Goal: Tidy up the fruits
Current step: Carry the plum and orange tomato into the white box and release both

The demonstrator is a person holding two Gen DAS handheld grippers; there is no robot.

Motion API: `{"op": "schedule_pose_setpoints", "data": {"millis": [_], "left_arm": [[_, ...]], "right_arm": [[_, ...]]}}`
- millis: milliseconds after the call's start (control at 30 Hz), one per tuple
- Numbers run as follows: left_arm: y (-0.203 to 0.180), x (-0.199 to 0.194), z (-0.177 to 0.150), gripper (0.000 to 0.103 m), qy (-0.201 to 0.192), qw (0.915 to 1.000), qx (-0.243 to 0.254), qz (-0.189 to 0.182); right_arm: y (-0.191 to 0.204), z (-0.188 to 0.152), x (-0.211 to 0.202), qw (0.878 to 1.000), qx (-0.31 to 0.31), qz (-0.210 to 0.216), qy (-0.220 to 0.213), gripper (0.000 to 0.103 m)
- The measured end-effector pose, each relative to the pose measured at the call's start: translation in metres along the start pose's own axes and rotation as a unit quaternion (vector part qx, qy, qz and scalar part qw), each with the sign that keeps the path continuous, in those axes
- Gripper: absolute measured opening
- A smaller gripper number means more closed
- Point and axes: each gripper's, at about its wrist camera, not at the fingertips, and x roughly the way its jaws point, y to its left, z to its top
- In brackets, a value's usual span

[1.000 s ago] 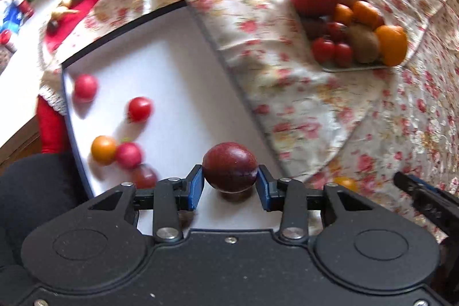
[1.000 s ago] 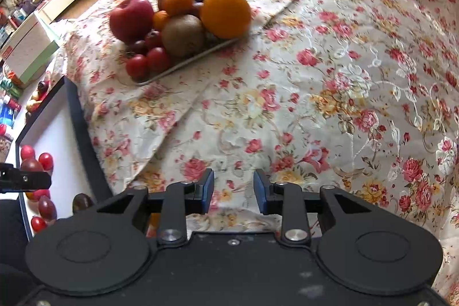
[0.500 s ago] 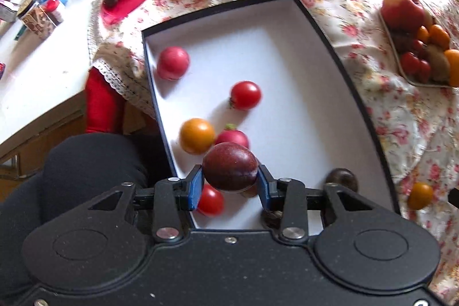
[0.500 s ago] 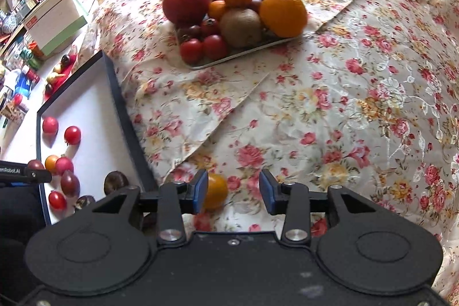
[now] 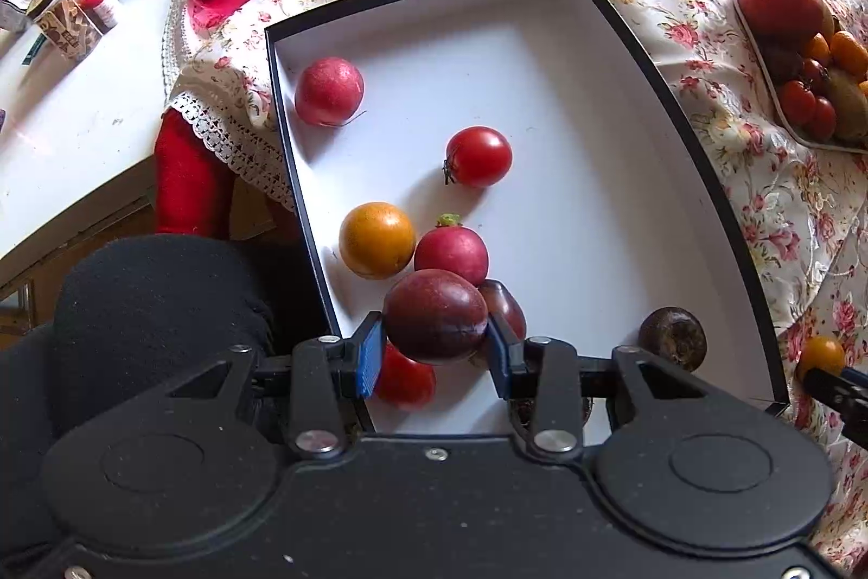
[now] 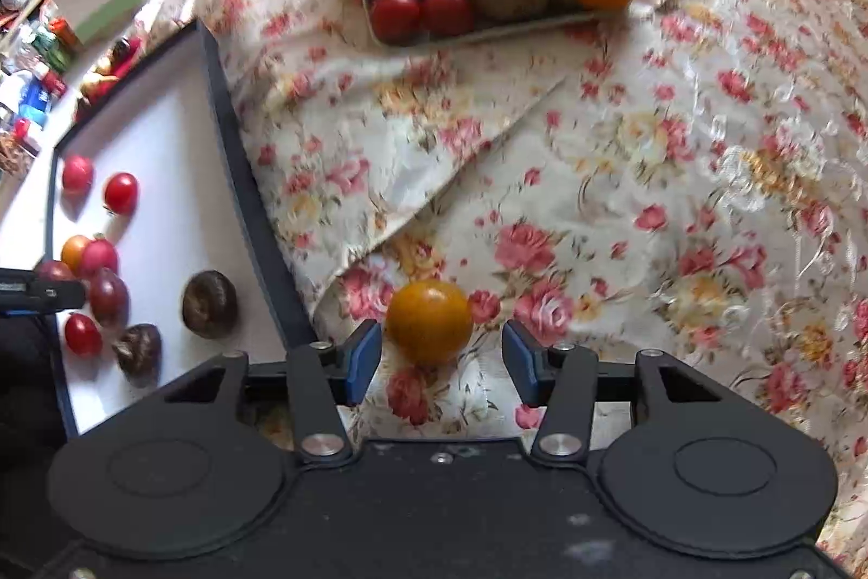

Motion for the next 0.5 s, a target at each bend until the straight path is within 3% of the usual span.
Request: {"op": "schedule_pose_setpoints", "data": {"millis": [267,333,500], "left_arm": [[0.0,0.003,0.0,0.047,0.006,1.0,-0.001,-0.003],[0.0,0.003,0.0,0.047,0.006,1.0,-0.001,-0.004],[0.0,0.003,-0.001,0.047,0.008,1.0,-0.001,-0.003]], "right_arm": [[0.008,-0.002,0.017,1.0,-0.004,-0.021,0.006,0.052],[0.011,-0.002,0.018,1.0,-0.013,-0.028,0.006,0.038],[0.018,-0.002,0.018,0.999,-0.025,-0.034,0.002,0.038]]}}
